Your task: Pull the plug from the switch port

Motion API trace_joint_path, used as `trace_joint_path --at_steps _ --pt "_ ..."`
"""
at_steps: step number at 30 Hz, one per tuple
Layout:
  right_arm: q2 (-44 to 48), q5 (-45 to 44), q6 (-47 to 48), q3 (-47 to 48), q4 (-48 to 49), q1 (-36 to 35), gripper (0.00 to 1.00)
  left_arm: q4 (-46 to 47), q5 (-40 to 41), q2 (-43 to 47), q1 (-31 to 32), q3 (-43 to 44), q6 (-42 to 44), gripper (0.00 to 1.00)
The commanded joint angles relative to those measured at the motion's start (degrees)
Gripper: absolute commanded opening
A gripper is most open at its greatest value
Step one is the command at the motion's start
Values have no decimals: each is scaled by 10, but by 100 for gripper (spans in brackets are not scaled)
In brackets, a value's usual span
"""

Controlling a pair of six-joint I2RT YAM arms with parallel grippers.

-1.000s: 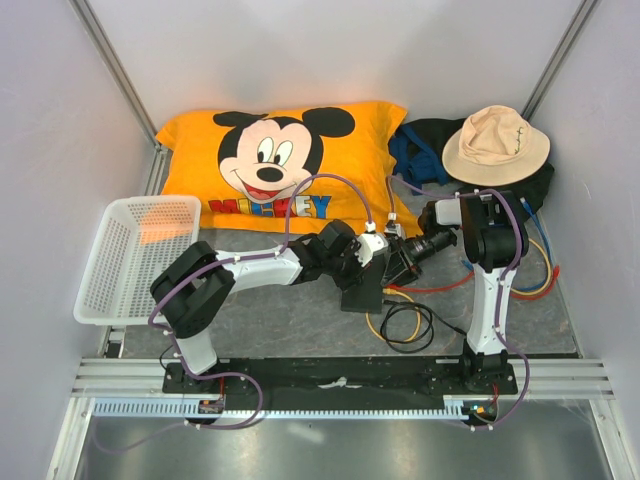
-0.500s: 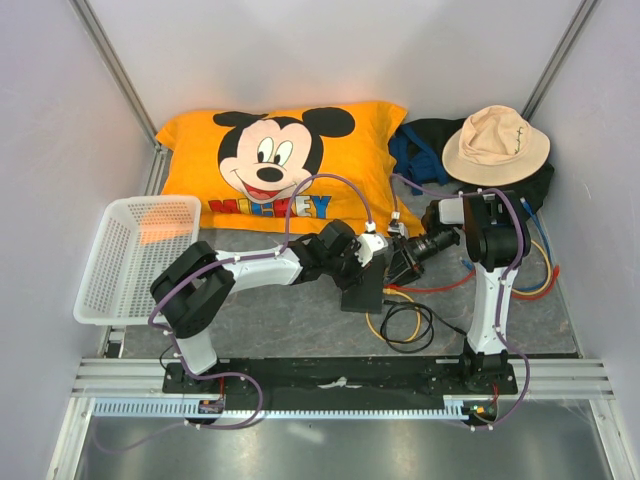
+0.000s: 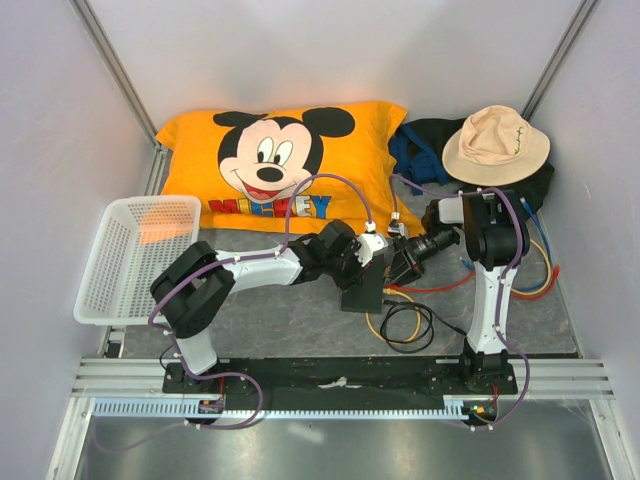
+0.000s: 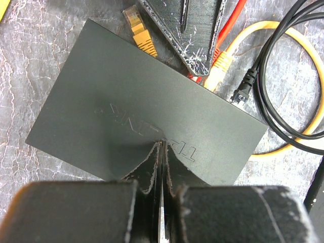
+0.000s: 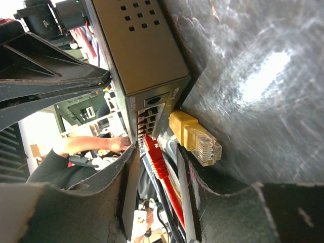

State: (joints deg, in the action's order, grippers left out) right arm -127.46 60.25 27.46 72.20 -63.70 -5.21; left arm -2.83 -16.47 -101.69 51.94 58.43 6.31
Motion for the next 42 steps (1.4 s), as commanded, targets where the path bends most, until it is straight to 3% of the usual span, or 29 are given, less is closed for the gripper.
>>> trace_joint_path --at_steps 1,29,36,38,42 --pt "-25 -87 19 2 50 0 44 -98 14 -38 13 -32 21 2" --pt "-17 -105 -22 23 60 -32 37 -99 13 -41 13 -31 20 2" --pt "-30 -111 -18 42 46 -31 13 -98 14 -42 13 -30 22 2" --pt "-38 -109 -4 64 22 -31 0 -99 14 -42 12 -31 21 2" --pt "-66 -116 30 111 -32 -29 0 -98 12 -42 13 -31 21 2"
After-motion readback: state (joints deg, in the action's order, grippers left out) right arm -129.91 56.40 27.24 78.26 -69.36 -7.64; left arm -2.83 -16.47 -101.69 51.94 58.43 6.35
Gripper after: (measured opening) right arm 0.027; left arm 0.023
